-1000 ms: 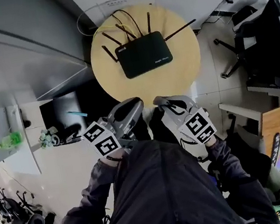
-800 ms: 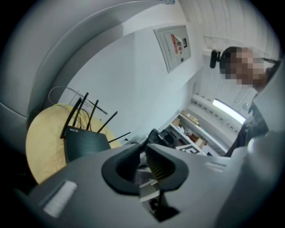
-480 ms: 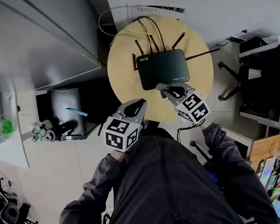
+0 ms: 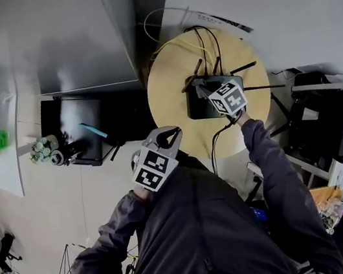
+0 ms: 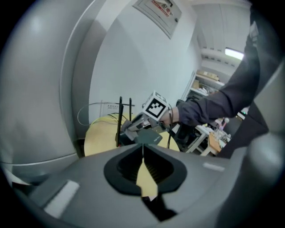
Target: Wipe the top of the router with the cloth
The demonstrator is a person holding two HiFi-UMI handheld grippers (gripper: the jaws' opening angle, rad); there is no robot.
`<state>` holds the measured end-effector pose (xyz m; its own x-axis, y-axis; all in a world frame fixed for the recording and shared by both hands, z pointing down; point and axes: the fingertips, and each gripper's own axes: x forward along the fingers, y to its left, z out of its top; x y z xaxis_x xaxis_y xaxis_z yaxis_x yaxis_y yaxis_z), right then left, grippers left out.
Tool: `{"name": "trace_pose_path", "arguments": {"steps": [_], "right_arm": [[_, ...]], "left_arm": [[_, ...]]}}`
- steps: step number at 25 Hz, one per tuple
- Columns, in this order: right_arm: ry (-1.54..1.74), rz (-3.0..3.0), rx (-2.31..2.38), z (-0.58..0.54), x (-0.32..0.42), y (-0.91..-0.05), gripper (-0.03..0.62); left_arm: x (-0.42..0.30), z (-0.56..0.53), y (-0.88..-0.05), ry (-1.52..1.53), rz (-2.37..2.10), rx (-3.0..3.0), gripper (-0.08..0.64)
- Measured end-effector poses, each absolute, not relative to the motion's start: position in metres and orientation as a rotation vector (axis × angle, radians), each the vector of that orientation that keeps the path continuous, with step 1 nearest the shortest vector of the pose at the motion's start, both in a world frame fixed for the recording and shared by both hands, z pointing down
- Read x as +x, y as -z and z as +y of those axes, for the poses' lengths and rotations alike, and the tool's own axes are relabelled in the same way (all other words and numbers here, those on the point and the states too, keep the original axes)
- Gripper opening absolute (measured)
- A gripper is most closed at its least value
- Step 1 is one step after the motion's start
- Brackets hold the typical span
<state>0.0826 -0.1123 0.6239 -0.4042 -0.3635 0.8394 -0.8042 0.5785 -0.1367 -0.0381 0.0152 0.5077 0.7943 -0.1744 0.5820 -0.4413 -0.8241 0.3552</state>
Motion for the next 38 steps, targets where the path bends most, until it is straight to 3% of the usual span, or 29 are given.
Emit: {"name": "trace_pose_path", "arguments": {"steps": [12, 29, 38], "right_arm": [[-0.580, -1.846, 0.764, -0.120, 0.066, -0.669, 0.025], [-0.530, -1.937, 0.573, -0.017, 0.040, -0.665, 0.025], [-0.546, -2.008, 0.523, -0.015, 0.043, -0.658, 0.025]], "left_arm": [[-0.052, 0.009, -0.511, -0.758, -0.482, 2.514, 0.000], [-0.030, 0.024, -0.509, -0.762, -0.529, 2.503, 0.000], [-0.019, 0.034, -0.514, -0.760, -0.608, 2.455, 0.000]]}}
